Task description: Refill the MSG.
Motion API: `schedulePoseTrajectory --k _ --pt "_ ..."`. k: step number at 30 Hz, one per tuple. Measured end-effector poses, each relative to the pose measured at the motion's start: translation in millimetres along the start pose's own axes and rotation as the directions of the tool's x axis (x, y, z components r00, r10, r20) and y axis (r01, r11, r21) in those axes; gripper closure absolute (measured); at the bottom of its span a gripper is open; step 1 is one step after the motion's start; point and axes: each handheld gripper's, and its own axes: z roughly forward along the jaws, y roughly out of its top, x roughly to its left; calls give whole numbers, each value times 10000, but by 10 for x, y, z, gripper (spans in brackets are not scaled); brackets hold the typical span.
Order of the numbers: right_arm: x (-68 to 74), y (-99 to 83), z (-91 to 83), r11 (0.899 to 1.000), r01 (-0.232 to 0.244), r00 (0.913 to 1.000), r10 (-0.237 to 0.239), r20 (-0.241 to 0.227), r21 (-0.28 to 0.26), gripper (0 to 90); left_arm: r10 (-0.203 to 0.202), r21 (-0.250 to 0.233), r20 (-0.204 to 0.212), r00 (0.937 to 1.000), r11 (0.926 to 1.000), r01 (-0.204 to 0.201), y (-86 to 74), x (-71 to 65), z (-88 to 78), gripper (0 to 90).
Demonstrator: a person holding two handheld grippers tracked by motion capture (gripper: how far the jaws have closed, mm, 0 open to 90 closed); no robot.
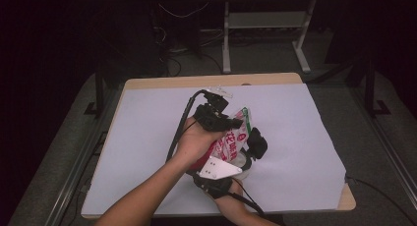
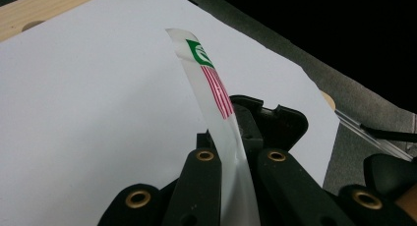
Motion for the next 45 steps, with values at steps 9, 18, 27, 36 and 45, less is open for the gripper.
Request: schedulePoseTrajectory --k 9,18,27,36,45 --pt "-14 -6 1 9999 77 10000 -77 -59 76 899 28 18 175 9998 10000 -28 -1 9 -11 897" --pt "-30 -21 8 9997 206 9997 -203 -154 163 899 -22 -88 328 9995 10000 25 -18 26 -37 897" --pt "-36 -44 17 9993 186 9997 -181 -148 337 899 -63 -215 655 9978 9997 77 -36 28 -118 898" --pt "-43 -67 22 9986 90 9999 -87 -57 515 899 -37 -374 1076 9942 9993 78 -77 54 -238 898" --pt "-51 -89 33 9977 4 9999 -12 115 680 899 77 -544 1788 9839 9985 21 -135 117 -342 897"
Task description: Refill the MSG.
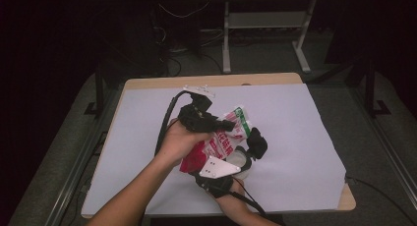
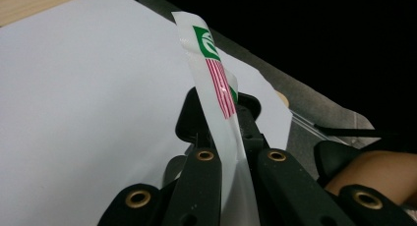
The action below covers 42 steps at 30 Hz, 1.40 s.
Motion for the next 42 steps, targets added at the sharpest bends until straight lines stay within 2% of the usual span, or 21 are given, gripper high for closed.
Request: schedulePoseTrajectory --k 7,17,22,23,28,36,39,42 --pt "-7 -5 -3 10000 -1 9999 0 142 71 898 344 15 442 9984 9994 -345 -6 2 -47 897" --pt "-33 -9 -33 9998 -161 9995 158 264 114 899 520 -98 896 9946 9986 -513 -7 21 -92 897" --pt "-50 -17 -59 9997 -194 9993 190 309 146 899 671 -249 936 9934 9976 -650 -17 38 -143 897" --pt "-58 -18 -65 9998 -180 9993 176 323 123 899 626 -351 933 9937 9976 -596 -21 36 -151 897" --pt "-86 -17 -114 9994 -339 9991 336 273 107 899 876 -555 1023 9909 9951 -822 -39 60 -211 897" --pt "-104 -40 -223 9982 -575 9982 571 196 182 899 986 -1081 1133 9887 9904 -864 -116 134 -277 897" --pt "-117 -37 -264 9984 -530 9984 525 230 209 899 991 -1269 1197 9878 9884 -838 -150 176 -313 898" --pt "-139 -41 -298 9967 -745 9972 741 138 314 899 965 -1513 1204 9880 9854 -778 -185 209 -342 898"
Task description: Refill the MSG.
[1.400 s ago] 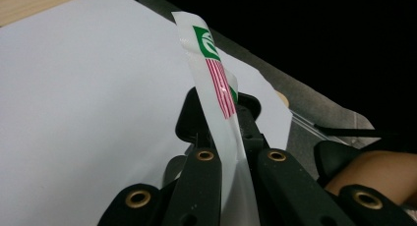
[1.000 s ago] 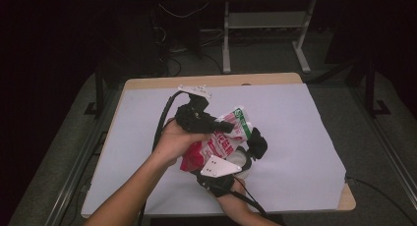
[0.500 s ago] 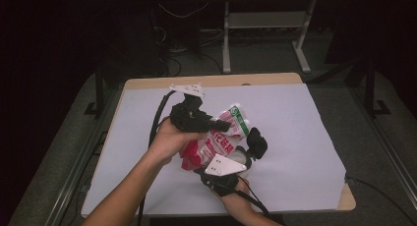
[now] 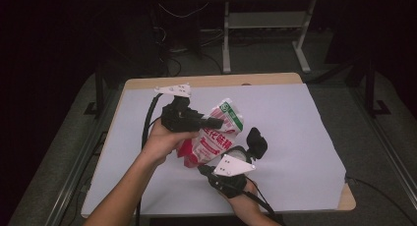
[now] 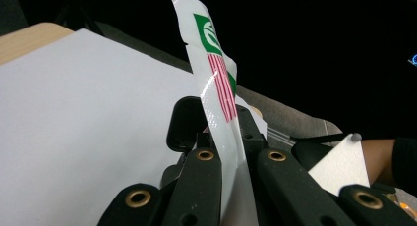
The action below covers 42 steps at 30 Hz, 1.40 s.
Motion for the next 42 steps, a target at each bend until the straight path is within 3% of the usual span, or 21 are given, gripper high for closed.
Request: schedulePoseTrajectory --k 5,11,14,19,27,33,42 --pt "-14 20 -86 10000 31 9997 -31 -249 -18 899 -25 -545 54 10000 9985 28 -93 66 -63 898" --pt "-82 3 -235 9999 7 9988 -2 -482 107 899 214 -1052 36 9998 9942 -209 -199 129 -125 898" --pt "-146 -7 -305 9996 -205 9968 221 -763 212 898 337 -1276 -63 9994 9912 -342 -243 154 -178 897" --pt "-229 -18 -440 9992 -150 9942 188 -1059 368 899 239 -1667 -293 9993 9856 -285 -316 208 -294 898" --pt "-372 5 -623 9993 117 9940 -79 -1087 343 899 264 -1596 -1094 9936 9862 -438 -416 347 -440 897" --pt "-521 -28 -796 9992 -11 9944 53 -1052 396 899 162 -1917 -1313 9912 9806 -414 -496 481 -539 898" --pt "-751 -197 -1053 9989 -212 9962 246 -835 414 899 252 -1937 -1994 9796 9789 -646 -560 658 -556 897"
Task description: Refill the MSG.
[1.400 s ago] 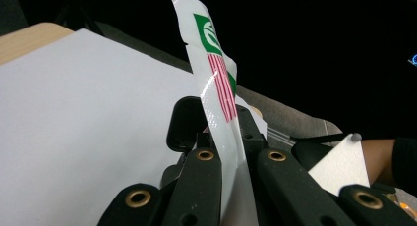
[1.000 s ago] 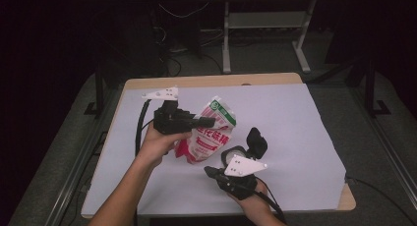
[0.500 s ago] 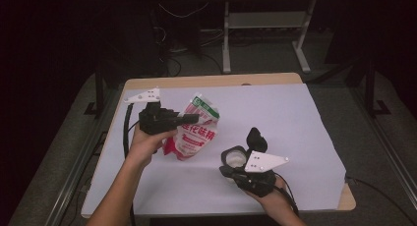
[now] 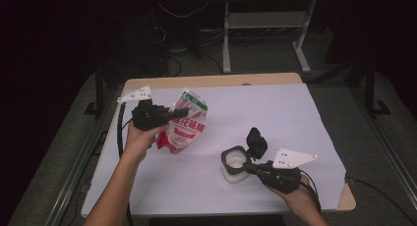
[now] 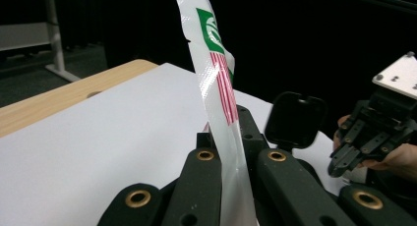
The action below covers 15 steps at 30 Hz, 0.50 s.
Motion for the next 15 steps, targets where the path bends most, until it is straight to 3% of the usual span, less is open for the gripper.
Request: schedulePoseTrajectory --k 6,10,15 --pt "-134 -121 -140 9998 -182 9994 181 307 52 899 -91 -319 -326 9994 9995 81 -65 142 -12 897" --pt "-215 -175 -239 9994 -338 9981 337 521 6 899 -223 -206 -608 9979 9996 211 -165 225 -16 896" --pt "-281 -225 -339 9990 -457 9958 455 789 14 899 -540 -517 -564 9969 9974 511 -232 263 -82 896"
